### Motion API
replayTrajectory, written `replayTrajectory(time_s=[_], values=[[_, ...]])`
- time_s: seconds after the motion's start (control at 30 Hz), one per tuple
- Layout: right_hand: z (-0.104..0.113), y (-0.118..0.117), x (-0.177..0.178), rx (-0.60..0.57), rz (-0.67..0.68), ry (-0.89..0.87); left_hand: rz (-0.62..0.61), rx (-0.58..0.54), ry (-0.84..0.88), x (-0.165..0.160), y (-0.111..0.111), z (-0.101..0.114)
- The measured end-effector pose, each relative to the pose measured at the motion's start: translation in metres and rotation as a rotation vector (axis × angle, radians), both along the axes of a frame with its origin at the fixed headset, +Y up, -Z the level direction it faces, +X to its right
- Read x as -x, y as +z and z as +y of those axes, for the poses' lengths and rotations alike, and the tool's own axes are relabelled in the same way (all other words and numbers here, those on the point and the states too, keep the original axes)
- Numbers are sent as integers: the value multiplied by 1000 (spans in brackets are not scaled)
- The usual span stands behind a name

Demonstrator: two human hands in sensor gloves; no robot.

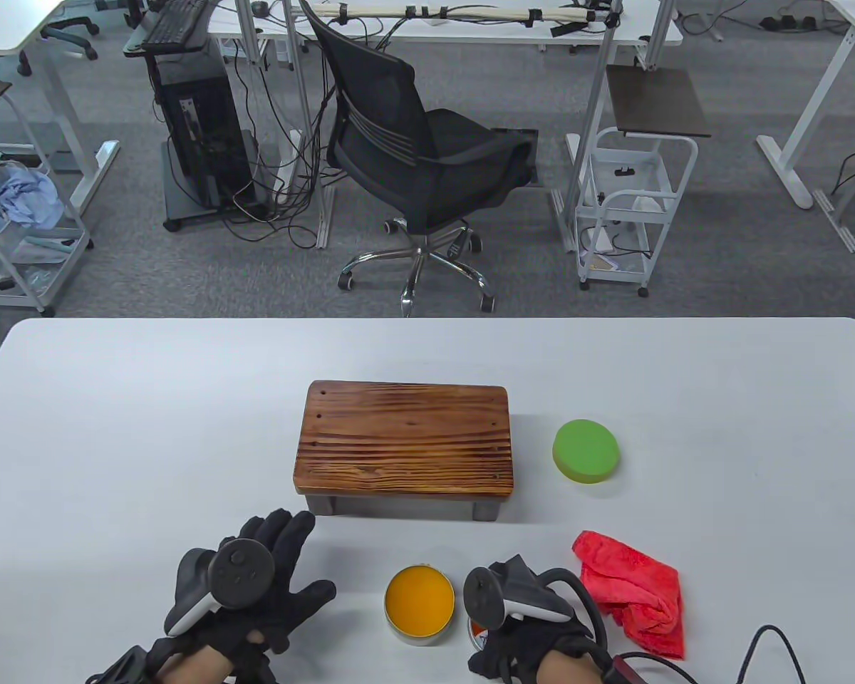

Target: Dip and apply wood wax on stool

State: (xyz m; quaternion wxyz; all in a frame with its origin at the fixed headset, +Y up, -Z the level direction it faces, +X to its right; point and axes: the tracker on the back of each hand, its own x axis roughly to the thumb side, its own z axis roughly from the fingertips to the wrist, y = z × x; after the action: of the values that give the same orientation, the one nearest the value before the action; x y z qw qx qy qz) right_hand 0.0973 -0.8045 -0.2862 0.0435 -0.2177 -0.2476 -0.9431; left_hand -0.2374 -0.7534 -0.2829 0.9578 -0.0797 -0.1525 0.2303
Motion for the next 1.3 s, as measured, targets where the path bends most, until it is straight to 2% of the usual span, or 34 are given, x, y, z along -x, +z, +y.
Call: replayTrajectory(time_s=[0.33,0.6,0.87,1.1,1.3], values=[[1,2,4,-75,31,5,-112,78,-82,-32,-12,-3],[1,1,4,-81,33,0,-208,247,-168,-57,-25,-37],[4,0,1,-60,26,-5,-246,267,-241,-72,-26,-59],[33,-3,8,-100,46,-49,-273,301,-244,-77,-26,-70],[62,-8,44,-145,140,-108,-297,327,-263,-79,-25,-76]])
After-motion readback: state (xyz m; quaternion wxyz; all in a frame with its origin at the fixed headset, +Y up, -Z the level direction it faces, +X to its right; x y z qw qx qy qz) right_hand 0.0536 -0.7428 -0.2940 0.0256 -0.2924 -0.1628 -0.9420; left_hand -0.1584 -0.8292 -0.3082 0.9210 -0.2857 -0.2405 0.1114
